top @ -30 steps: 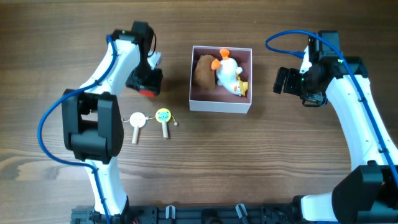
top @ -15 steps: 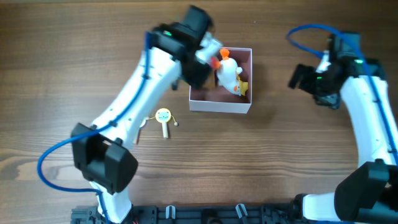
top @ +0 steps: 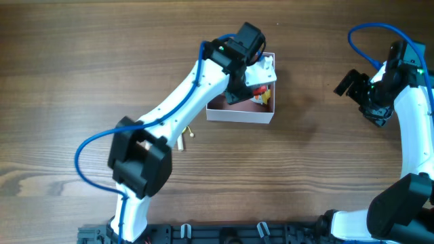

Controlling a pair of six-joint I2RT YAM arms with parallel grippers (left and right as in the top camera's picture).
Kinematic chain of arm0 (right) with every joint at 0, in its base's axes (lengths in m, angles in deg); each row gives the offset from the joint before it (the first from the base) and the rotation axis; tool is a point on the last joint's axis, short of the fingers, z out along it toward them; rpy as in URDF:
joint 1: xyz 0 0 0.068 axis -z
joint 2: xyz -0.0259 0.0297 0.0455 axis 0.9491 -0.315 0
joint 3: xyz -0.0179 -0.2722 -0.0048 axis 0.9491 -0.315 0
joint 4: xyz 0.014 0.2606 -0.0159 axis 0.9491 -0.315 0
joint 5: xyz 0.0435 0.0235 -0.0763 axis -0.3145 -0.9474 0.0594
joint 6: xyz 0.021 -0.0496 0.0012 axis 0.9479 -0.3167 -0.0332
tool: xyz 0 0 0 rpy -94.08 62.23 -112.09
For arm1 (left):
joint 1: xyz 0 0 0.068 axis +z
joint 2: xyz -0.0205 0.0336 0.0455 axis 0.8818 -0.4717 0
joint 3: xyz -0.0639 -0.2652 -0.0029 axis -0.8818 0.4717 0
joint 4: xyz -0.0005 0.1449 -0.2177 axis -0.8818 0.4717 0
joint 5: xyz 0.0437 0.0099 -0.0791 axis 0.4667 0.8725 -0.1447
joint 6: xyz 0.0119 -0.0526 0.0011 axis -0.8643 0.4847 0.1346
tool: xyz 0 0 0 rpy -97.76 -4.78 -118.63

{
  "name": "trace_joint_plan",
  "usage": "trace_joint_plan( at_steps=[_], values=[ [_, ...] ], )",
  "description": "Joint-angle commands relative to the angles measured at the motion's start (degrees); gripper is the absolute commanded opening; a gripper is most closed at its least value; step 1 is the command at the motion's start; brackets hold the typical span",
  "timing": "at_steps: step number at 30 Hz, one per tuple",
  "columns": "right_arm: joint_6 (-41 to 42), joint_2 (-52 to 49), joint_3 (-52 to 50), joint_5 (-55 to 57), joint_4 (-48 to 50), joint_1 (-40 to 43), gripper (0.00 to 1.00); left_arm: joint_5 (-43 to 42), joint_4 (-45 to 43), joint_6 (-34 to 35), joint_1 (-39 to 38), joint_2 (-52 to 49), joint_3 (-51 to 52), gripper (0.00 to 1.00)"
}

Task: Pack container
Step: 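Lift the fire truck right and drop it into the box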

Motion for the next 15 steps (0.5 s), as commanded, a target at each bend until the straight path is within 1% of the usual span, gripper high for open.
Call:
trace_joint_plan(
  at_steps=[1, 5, 7, 9, 10, 12, 13, 15],
  values=[
    [0.8, -0.3, -0.2, -1.0, -0.3, 0.0, 1.00, -3.0, -2.3, -6.3, -1.1, -2.4, -0.3, 0.36],
    [0.8, -0.3, -0.2, -1.0, -0.6, 0.0, 1.00, -3.7, -4.9, -6.5, -1.5, -4.8, -0.3, 0.37],
    [0.8, -0.3, -0.2, -1.0, -0.8, 0.0, 1.00, -3.8, -5.0, -6.5, -1.8, -5.1, -0.3, 0.43],
    [0.8, -0.3, -0.2, -1.0, -0.9, 0.0, 1.00, -2.5, -5.0, -5.0, -2.3, -4.6, -0.3, 0.54],
    [0.8, -0.3, -0.2, -1.0, -0.9, 0.0, 1.00, -0.7, -5.0, -3.2, -2.5, -4.2, -0.5, 0.66],
    [0.8, -0.3, -0.2, -1.0, -0.9, 0.0, 1.00, 2.8, -4.9, 1.2, -2.6, -3.0, -0.9, 1.00],
    [0.8, -0.3, -0.2, -1.0, -0.9, 0.0, 1.00, 4.0, -4.6, 3.1, -2.6, -1.9, -1.0, 1.00],
    [0.8, -0.3, -0.2, -1.0, -0.9, 0.0, 1.00, 4.1, -3.5, 3.3, -2.3, -0.2, -1.0, 1.00]
  ],
)
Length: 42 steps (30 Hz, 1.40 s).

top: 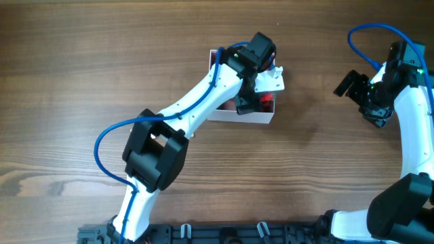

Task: Pack container
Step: 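Lift the fire truck right and drop it into the box, then return the left gripper and grasp the pig drum's wooden handle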

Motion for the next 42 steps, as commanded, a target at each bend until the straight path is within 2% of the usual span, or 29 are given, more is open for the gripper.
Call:
trace_joint_plan(
  at_steps=[1, 6, 9, 11, 17, 19, 21, 25, 26, 33, 38, 42],
  values=[
    [0.8, -0.3, -0.2, -1.0, -0.2, 0.0, 1.00, 3.1, 1.5, 5.0, 0.1, 5.4, -1.0, 1.00],
    [0.8, -0.3, -0.2, -1.0, -0.4, 0.0, 1.00, 2.9, 2.4, 10.0, 1.5, 9.1, -1.0, 1.00],
    [0.8, -0.3, -0.2, -0.9, -0.6, 0.0, 1.00, 3.1, 6.1, 10.2, 2.1, 11.3, -1.0, 1.00],
    [0.7, -0.3, -0.2, -0.9, -0.6, 0.0, 1.00, 3.8, 9.4, 13.4, 2.8, 12.8, -1.0, 1.00],
    [0.5, -0.3, -0.2, -0.9, -0.6, 0.0, 1.00, 2.9, 19.9, 31.2, 10.0, 14.8, -1.0, 1.00],
    [0.6, -0.3, -0.2, -0.9, -0.6, 0.0, 1.00, -0.8, 24.5, 32.7, 13.7, 14.8, -0.9, 1.00],
    [0.6, -0.3, -0.2, -0.9, -0.6, 0.0, 1.00, -8.3, 27.6, 32.6, 17.9, 14.7, -0.1, 1.00],
    [0.9, -0.3, -0.2, -1.0, -0.6, 0.0, 1.00, -20.7, 29.3, 32.7, 25.9, 14.7, 3.2, 1.00],
    [0.8, -0.3, -0.2, -1.0, -0.6, 0.0, 1.00, -22.2, 29.2, 34.5, 28.4, 14.7, 5.0, 1.00],
    [0.8, -0.3, -0.2, -1.0, -0.6, 0.0, 1.00, -16.6, 25.3, 45.0, 36.7, 14.7, 19.4, 1.00],
    [0.8, -0.3, -0.2, -0.9, -0.6, 0.0, 1.00, -10.3, 21.9, 49.3, 37.1, 14.7, 26.1, 1.00],
    [0.8, -0.3, -0.2, -0.9, -0.6, 0.0, 1.00, -6.1, 21.7, 52.0, 36.8, 14.8, 26.8, 1.00]
  ],
)
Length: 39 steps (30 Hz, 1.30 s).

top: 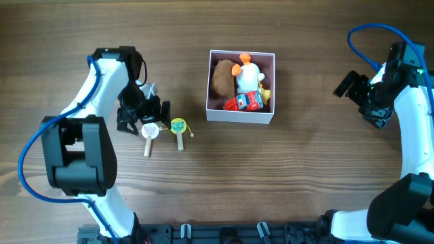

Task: Pack container
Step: 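Return the left gripper and grasp the pig drum's wooden handle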

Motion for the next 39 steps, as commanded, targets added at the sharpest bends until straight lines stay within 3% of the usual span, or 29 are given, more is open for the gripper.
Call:
trace_joint_plan(
  at_steps=[1, 7, 13, 20, 27, 33, 36, 39],
  values=[
    [0.8, -0.3, -0.2, -0.8, -0.2, 0.0, 1.00, 5.1, 0.1, 4.6, -0.3, 1.4, 0.6, 1.00],
    [0.8, -0.3, -0.2, -0.8, -0.3, 0.0, 1.00, 7.6, 1.1, 4.6, -0.3, 1.5, 2.4, 1.00],
    [0.8, -0.3, -0.2, -0.8, -0.1, 0.0, 1.00, 7.6, -7.2, 6.1, -0.4, 1.5, 10.0, 0.99],
    [0.8, -0.3, -0.2, -0.7, -0.1, 0.0, 1.00, 7.6, -11.4, 6.1, -0.4, 1.5, 14.5, 0.86],
    [0.7, -0.3, -0.2, -0.7, -0.1, 0.0, 1.00, 7.6, -12.5, 4.3, -0.4, 1.5, 14.7, 0.51],
    [0.8, -0.3, -0.2, -0.7, -0.1, 0.0, 1.00, 7.6, -12.5, 3.4, -0.4, 1.5, 14.7, 0.40],
    [0.8, -0.3, -0.2, -0.7, -0.1, 0.0, 1.00, 8.4, -12.4, 3.1, -0.4, 1.5, 14.7, 0.27],
    [0.7, -0.3, -0.2, -0.7, -0.1, 0.0, 1.00, 10.0, -12.2, 3.1, -0.6, 1.5, 14.7, 0.26]
  ],
)
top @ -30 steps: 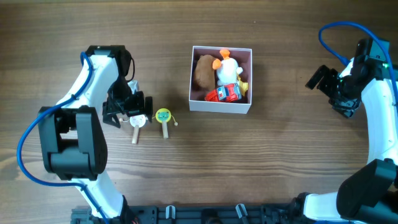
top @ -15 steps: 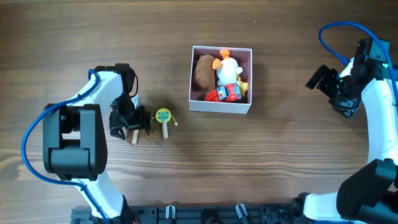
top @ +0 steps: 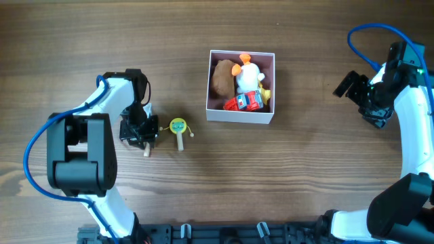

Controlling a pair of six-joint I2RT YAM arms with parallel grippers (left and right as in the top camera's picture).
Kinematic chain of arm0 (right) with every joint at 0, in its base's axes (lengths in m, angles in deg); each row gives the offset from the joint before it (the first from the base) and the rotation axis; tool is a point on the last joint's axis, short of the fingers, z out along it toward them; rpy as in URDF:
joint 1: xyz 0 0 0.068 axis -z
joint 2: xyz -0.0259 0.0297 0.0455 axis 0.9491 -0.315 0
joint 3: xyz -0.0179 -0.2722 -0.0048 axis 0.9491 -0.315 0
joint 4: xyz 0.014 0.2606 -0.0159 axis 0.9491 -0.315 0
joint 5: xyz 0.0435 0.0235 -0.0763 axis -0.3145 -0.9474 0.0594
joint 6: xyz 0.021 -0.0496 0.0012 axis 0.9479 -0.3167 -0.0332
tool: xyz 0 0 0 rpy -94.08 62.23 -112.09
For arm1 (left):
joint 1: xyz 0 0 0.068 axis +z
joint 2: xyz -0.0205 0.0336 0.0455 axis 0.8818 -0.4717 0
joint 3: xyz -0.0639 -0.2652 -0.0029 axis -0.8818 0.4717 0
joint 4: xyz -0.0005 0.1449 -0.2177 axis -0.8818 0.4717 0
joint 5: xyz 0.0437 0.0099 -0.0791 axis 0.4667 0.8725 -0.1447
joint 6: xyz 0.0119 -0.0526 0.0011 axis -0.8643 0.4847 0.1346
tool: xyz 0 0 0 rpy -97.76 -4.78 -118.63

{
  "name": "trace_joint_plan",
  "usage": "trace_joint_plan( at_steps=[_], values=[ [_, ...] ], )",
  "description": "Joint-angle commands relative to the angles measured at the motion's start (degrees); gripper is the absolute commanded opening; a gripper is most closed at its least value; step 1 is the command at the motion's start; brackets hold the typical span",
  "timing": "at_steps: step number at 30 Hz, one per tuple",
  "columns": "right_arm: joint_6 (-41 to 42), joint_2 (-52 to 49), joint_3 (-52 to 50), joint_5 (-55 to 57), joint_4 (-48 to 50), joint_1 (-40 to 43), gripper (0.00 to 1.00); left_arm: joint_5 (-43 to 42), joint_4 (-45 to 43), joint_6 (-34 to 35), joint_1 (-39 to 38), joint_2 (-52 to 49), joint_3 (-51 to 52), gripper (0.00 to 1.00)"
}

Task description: Pack container

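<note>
A white box (top: 241, 116) near the table's middle holds a brown lump, a white duck toy and a red toy car (top: 244, 102). Left of it lies a wooden stick with a green-yellow round face (top: 178, 127). My left gripper (top: 144, 135) is down over a second wooden stick (top: 146, 150), whose end pokes out below it; its fingers are hidden from above, so open or shut is unclear. My right gripper (top: 347, 84) hangs at the far right, away from the box, and its jaw gap is not clear from this view.
Black rails with clips (top: 224, 234) run along the table's front edge. Both arms' blue cables loop beside them. The wooden table (top: 305, 176) stretches between the box and the right arm.
My left gripper has come down and a little toward the front, now covering the pink-faced stick's head that was visible beside it. The right arm, the box and the green stick are unchanged.
My left gripper was over the box, in among the toys, at the two oldest moments. Then it stood at the far left beside two sticks, with the box showing the lump, duck and car. Now it sits over the left stick.
</note>
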Motion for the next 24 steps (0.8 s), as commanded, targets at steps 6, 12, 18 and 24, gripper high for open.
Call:
trace_joint_plan(
  at_steps=[6, 12, 18, 24],
  values=[
    [0.8, -0.3, -0.2, -0.7, 0.2, 0.0, 1.00, 4.4, 0.1, -0.7, -1.6, 1.3, 0.6, 0.26],
    [0.8, -0.3, -0.2, -0.7, 0.2, 0.0, 1.00, 4.3, -1.3, -0.7, -2.2, 1.3, 0.6, 0.33],
    [-0.1, -0.3, -0.2, -0.7, 0.2, 0.0, 1.00, -0.4, -1.1, -0.7, -2.2, 1.3, 0.6, 1.00],
    [-0.5, -0.3, -0.2, -0.7, 0.2, 0.0, 1.00, -6.1, -0.2, -0.8, -2.2, 1.3, 0.6, 1.00]
  ],
)
